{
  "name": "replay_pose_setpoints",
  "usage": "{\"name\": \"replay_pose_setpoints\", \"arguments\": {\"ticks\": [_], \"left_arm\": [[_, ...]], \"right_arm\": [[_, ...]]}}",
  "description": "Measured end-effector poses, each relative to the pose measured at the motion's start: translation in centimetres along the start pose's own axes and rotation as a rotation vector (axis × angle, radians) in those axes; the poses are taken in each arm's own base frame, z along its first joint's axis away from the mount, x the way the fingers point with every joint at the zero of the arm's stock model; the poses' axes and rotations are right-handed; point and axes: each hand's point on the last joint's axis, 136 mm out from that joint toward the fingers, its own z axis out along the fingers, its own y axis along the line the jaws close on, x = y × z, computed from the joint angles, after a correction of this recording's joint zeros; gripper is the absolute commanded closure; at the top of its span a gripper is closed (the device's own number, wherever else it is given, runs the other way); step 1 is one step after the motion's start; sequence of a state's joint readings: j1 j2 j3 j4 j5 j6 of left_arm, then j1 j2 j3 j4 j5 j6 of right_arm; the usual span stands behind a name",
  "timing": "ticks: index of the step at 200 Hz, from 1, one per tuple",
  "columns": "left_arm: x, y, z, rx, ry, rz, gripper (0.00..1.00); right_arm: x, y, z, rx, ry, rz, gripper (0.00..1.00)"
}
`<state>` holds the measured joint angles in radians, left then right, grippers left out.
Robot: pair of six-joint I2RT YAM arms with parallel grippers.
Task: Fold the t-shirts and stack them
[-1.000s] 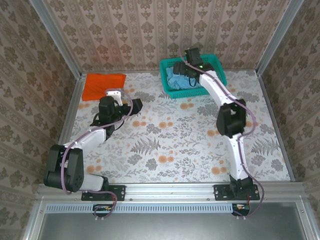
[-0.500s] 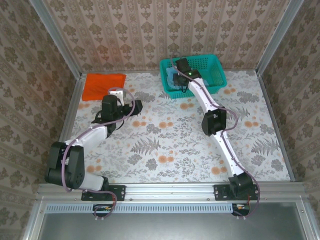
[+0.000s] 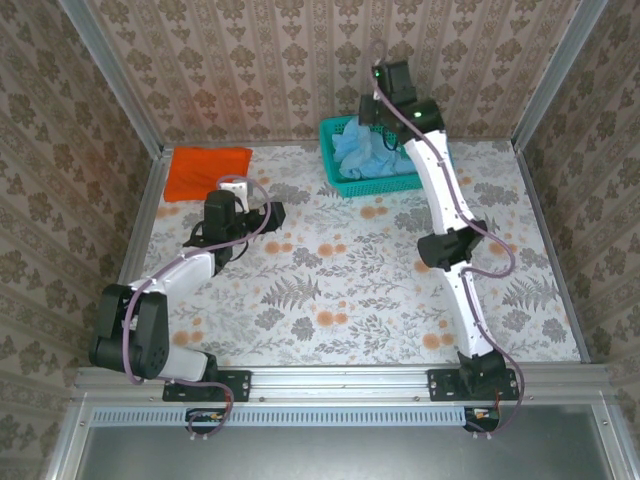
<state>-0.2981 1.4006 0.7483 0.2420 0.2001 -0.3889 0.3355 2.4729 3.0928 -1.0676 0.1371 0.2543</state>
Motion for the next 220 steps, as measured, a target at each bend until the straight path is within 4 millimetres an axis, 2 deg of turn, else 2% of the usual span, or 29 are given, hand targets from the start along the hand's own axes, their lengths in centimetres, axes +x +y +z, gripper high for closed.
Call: {"name": "replay_pose_setpoints", "arguments": {"ticks": [21,47,65,72,80,93,106,121,141,155,161,169,190,220], "left_arm": [[-0.1,-0.3,-0.2,0.007,-0.002,0.004,0.03],[-0.1,-0.8,-0.3,0.022,-0.003,0.007,0.02],[-0.1,-1.3,-0.4,0.033,-0.002,0.012,0.01],[0.0,-1.5,-0.4,0.038,0.0,0.015,0.01],[0.0,-1.8,-0.4,0.045,0.001,0.019,0.01],[0.1,-2.3,-0.4,0.055,0.003,0.024,0.01],[0.0,-2.6,-0.4,0.062,0.005,0.027,0.01],[0.0,-2.9,-0.4,0.066,0.005,0.03,0.01],[0.1,-2.8,-0.5,0.063,0.013,0.03,0.01],[0.1,-2.8,-0.6,0.06,0.013,0.032,0.01],[0.1,-2.8,-0.6,0.06,0.012,0.033,0.0],[0.1,-2.8,-0.6,0.059,0.012,0.036,0.0],[0.1,-2.8,-0.6,0.06,0.012,0.043,0.0],[-0.3,-2.9,-0.3,0.061,0.009,0.049,0.0]], "right_arm": [[-4.0,1.6,-8.2,-0.043,-0.106,-0.023,1.0],[-6.3,4.0,-16.9,-0.113,-0.199,-0.061,1.0],[-6.2,4.9,-21.0,-0.146,-0.215,-0.073,0.71],[-6.0,4.7,-21.7,-0.143,-0.209,-0.081,0.64],[-5.5,4.3,-21.7,-0.128,-0.19,-0.084,0.58],[-4.3,3.6,-20.2,-0.094,-0.136,-0.099,0.5],[-2.4,3.5,-16.7,-0.063,-0.054,-0.115,0.44],[0.8,3.7,-11.0,-0.03,0.06,-0.137,0.34],[6.5,3.4,-2.8,0.007,0.227,-0.162,0.24],[10.3,3.1,1.7,0.012,0.32,-0.158,0.17],[11.8,2.8,3.5,0.011,0.356,-0.152,0.08],[13.6,2.3,5.5,0.01,0.395,-0.131,0.06],[15.7,0.5,9.2,0.0,0.431,-0.091,0.05],[15.0,-1.5,12.4,-0.015,0.368,-0.03,0.07]]}}
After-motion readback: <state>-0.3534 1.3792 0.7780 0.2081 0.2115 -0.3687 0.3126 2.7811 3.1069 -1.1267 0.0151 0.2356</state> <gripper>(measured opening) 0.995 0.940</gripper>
